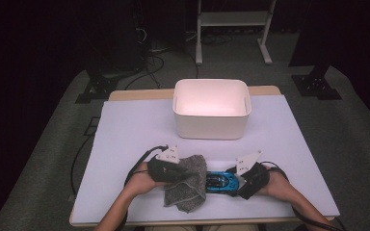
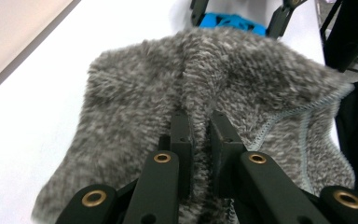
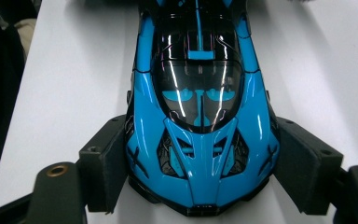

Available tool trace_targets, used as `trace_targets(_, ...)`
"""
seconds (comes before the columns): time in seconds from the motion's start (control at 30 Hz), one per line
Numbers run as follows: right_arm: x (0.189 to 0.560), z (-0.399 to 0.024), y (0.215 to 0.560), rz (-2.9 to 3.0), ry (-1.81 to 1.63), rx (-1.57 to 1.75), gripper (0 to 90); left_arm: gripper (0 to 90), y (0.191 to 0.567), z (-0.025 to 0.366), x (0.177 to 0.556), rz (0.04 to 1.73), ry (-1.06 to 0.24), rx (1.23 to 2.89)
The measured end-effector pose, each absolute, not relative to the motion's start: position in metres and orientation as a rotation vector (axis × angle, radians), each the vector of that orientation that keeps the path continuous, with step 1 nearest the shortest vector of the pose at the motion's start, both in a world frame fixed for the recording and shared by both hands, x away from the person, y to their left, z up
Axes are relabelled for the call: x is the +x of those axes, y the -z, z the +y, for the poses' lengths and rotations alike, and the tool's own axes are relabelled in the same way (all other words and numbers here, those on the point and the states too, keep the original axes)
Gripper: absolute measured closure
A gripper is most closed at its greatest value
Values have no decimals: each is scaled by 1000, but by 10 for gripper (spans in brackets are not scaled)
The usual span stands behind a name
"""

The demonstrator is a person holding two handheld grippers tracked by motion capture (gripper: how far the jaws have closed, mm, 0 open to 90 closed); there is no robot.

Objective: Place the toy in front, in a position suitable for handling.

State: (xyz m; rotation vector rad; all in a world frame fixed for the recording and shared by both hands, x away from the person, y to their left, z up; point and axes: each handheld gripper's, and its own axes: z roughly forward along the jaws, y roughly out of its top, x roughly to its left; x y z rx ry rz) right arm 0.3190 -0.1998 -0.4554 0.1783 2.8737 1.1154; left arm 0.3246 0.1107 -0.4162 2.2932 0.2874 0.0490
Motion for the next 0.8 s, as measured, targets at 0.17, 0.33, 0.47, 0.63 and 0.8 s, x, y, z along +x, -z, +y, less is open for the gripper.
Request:
trace_targets(0.17,321,-189,456,2871,-1140,164,247,819,411,104,322,252,-45,2295)
trace_targets(0.33,325,-160,454,2875,-1144,105,247,820,404,90,320,210,-22,2290)
trace_targets(0.47,327,-146,452,2871,-1164,70,247,820,402,71,317,147,-1,2319)
trace_targets(0.63,328,-130,453,2872,-1200,50,247,821,403,49,318,106,21,2341)
trace_targets(0.8,328,-131,459,2880,-1197,67,246,826,415,39,321,110,30,2391)
